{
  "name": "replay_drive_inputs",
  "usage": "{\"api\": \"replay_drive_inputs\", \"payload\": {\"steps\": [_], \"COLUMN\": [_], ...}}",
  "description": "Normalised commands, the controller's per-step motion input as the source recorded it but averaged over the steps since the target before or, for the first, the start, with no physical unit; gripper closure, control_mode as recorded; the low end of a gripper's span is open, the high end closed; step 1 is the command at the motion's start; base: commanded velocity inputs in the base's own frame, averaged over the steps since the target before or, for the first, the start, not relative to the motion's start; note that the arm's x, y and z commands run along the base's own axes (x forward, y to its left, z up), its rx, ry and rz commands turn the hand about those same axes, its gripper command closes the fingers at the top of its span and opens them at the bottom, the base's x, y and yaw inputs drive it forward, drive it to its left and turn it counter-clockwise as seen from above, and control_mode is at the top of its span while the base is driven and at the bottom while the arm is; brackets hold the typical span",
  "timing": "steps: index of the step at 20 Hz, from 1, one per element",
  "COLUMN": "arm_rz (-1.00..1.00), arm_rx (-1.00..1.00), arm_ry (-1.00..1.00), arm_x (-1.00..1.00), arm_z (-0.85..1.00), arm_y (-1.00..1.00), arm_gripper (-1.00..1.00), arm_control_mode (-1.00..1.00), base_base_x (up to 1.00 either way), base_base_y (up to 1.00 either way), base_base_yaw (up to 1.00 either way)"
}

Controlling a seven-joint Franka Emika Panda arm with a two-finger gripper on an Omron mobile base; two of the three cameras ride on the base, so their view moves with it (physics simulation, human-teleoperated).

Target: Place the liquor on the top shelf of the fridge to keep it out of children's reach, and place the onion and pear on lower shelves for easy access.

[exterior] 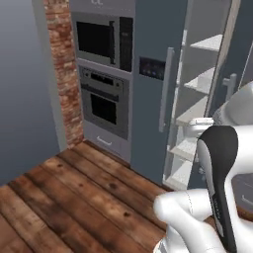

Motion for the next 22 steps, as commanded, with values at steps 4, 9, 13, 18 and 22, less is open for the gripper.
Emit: {"api": "replay_drive_inputs", "payload": {"steps": [4,9,13,18,22], "arm_rz": [0.00,0.00,0.00,0.00,0.00], "arm_rx": [0.00,0.00,0.00,0.00,0.00], "arm_ry": [0.00,0.00,0.00,0.00,0.00], "arm_x": [0.00,0.00,0.00,0.00,0.00], "arm_z": [0.00,0.00,0.00,0.00,0.00], "arm_y": [0.00,0.00,0.00,0.00,0.00], "arm_gripper": [1.00,1.00,1.00,1.00,1.00], "arm_control_mode": [1.00,1.00,1.00,1.00,1.00], "base_base_x": [0.67,0.46,0.12,0.09,0.22], "base_base_y": [1.00,0.94,0.63,0.47,0.65], "base_base_yaw": [0.24,-0.16,-0.65,-0.77,-0.63]}}
